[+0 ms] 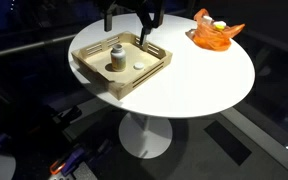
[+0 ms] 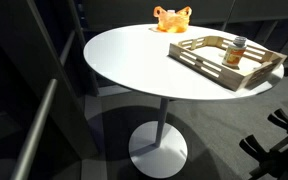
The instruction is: Put the white lid on the white bottle
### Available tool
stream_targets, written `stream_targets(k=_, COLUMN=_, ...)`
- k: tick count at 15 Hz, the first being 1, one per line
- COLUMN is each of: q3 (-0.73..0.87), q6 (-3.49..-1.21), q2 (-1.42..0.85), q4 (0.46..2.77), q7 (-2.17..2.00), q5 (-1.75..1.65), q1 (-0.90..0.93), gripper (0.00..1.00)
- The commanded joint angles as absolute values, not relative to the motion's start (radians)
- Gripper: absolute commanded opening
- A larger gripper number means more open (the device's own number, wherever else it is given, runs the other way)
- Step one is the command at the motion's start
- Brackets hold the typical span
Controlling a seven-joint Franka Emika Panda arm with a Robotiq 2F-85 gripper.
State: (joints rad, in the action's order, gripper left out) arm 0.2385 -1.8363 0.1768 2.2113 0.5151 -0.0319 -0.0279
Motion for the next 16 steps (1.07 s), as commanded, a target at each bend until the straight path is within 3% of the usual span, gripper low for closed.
stream_targets(k=1, q3=0.214, q6=-1.835, q2=0.176, q4=2.210, q7=0.519, q5=-0.028, q1=-0.054, gripper=1.00)
stream_targets(k=16, q3=0.127, q6=-1.834, q2=0.073, q4=2.105, q7=0.325, q5=-0.063, q1=-0.047, gripper=1.00)
